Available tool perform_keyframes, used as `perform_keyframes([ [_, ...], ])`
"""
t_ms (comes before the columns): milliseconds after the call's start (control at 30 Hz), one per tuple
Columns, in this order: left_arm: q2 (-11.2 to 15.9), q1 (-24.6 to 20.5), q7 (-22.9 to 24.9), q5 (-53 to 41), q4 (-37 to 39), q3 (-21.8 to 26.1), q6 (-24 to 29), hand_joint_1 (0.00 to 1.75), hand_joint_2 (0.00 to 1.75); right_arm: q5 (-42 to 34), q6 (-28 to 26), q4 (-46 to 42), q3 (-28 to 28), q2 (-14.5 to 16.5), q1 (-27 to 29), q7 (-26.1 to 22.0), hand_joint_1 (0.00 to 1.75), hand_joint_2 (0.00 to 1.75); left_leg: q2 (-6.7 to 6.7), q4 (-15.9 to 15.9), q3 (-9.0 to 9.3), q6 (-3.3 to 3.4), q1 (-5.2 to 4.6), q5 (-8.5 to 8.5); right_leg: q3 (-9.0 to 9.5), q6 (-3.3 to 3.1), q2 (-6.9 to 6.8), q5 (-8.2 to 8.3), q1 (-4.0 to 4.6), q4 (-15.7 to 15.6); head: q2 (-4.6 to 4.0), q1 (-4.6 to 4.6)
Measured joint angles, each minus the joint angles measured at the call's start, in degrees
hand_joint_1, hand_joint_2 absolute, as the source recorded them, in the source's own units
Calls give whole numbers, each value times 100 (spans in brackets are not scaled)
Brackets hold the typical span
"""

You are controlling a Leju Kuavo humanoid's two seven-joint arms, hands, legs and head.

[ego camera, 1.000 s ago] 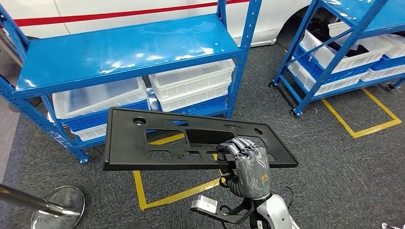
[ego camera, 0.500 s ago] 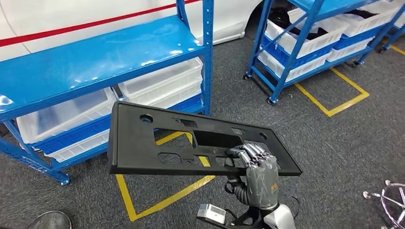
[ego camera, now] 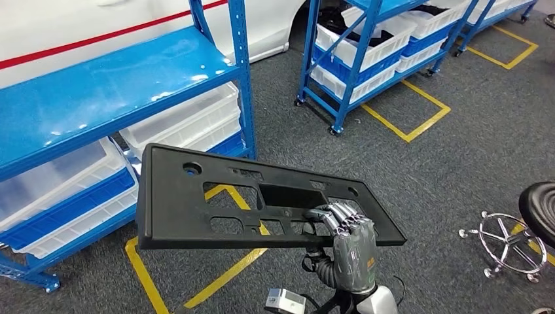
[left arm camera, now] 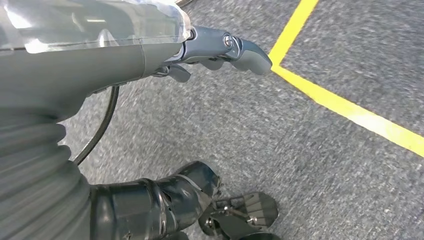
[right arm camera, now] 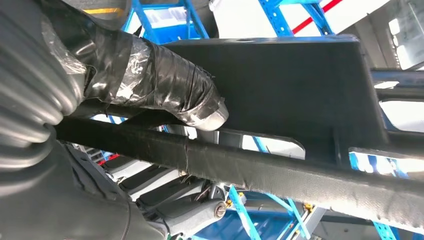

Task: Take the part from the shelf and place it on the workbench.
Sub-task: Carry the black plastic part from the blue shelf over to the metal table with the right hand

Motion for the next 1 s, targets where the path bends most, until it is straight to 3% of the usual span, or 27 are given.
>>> perform_keyframes([
  [67, 7, 35, 0, 0, 0, 1, 0, 0, 175, -31, -4, 0, 0, 52, 58, -90, 175, 175, 158, 1, 5, 19, -7, -18, -357, 62, -188, -336, -39, 704, 0, 10],
  [100, 11, 51, 1, 0, 0, 1, 0, 0, 175, -46, -4, 0, -1, 73, 98, -128, 175, 175, 241, 6, 7, 18, -7, -30, -474, 86, -219, -395, -63, 932, 0, 10],
  [133, 14, 61, 1, 0, 0, 1, -1, 0, 175, -64, -4, 0, -2, 86, 137, -160, 175, 175, 320, 15, 11, 12, -5, -46, -487, 106, -244, -341, -86, 958, 0, 10],
  [167, 15, 65, 1, 0, 0, 1, -1, 0, 175, -80, -4, 0, -4, 96, 172, -182, 175, 175, 396, 29, 18, -1, -2, -66, -381, 119, -283, -187, -104, 759, 0, 11],
  [233, 16, 67, 1, 1, 0, 1, -2, 0, 175, -107, -4, 0, -9, 131, 222, -212, 175, 175, 524, 71, 37, -49, -7, -123, 16, 106, -493, 148, -94, 22, 0, 12],
  [300, 20, 67, 1, 2, 0, 2, -2, 0, 175, -119, -8, -2, -16, 186, 250, -226, 175, 175, 629, 109, 57, -119, -30, -178, 231, 30, -651, 253, -46, -418, 0, 8],
  [333, 22, 65, 1, 2, 0, 3, -2, 0, 175, -123, -11, -3, -20, 207, 265, -228, 175, 175, 682, 109, 71, -156, -41, -194, 235, -18, -648, 226, -16, -452, 0, 6],
  [400, 21, 61, 1, 2, 0, 3, -2, 0, 175, -129, -17, -11, -27, 231, 306, -232, 175, 175, 761, 101, 116, -224, -29, -228, 241, -101, -505, 240, -19, -482, 0, 4],
  [467, 20, 59, -1, 2, 0, 3, -1, 0, 175, -134, -26, -20, -30, 255, 337, -236, 175, 175, 567, 285, 70, -274, 2, -394, 274, -184, -381, 270, -48, -540, 0, 4],
  [533, 22, 69, -1, 2, 0, 3, 2, 0, 175, -139, -38, -25, -35, 291, 353, -251, 175, 175, 245, 928, -221, -295, 23, -758, 286, -243, -258, 289, -55, -564, 0, -1],
  [600, 23, 90, 4, 2, 0, 4, 2, 0, 175, -147, -43, -26, -40, 312, 383, -274, 175, 175, 131, 1633, -580, -302, 24, -1014, 283, -263, -110, 289, -39, -556, 0, -4],
  [633, 23, 99, 6, 3, 0, 5, 2, 0, 175, -152, -43, -26, -43, 314, 402, -282, 175, 175, 116, 1754, -661, -300, 24, -988, 283, -264, -28, 286, -33, -548, 0, -4],
  [667, 23, 106, 8, 3, 0, 5, 2, 0, 175, -156, -43, -26, -44, 315, 418, -287, 175, 175, 104, 1636, -633, -293, 25, -842, 284, -262, 57, 284, -30, -536, 0, -5],
  [700, 23, 111, 9, 4, 0, 5, 2, 0, 175, -159, -43, -27, -45, 318, 429, -290, 175, 175, 58, 1316, -510, -281, 29, -621, 284, -254, 141, 279, -32, -519, 0, -5],
  [767, 25, 115, 10, 4, 0, 6, 2, 0, 175, -167, -44, -29, -47, 328, 434, -291, 175, 175, -173, 552, -199, -246, 42, -271, 266, -219, 285, 258, -32, -468, 0, -3],
  [833, 28, 105, 11, 4, 0, 6, 4, 0, 175, -176, -47, -33, -54, 338, 446, -311, 175, 175, -317, 220, -58, -208, 32, -206, 235, -148, 395, 248, -39, -440, 0, 0],
  [900, 33, 88, 12, 13, 0, 8, 14, 0, 175, -188, -51, -57, -93, 349, 508, -384, 175, 175, -233, 186, -29, -150, 17, -194, 216, -64, 483, 267, -51, -459, 0, 0],
  [933, 34, 85, 10, 22, 0, 9, 21, 0, 175, -194, -52, -77, -127, 358, 557, -431, 175, 175, -172, 157, -9, -108, 22, -172, 201, -34, 428, 257, -53, -440, 0, 1],
  [1000, 36, 91, 2, 48, 0, 10, 37, 0, 175, -204, -54, -121, -201, 374, 631, -509, 175, 175, -37, 95, 20, -30, 35, -132, 59, 7, 130, 74, -43, -148, 0, 10],
])
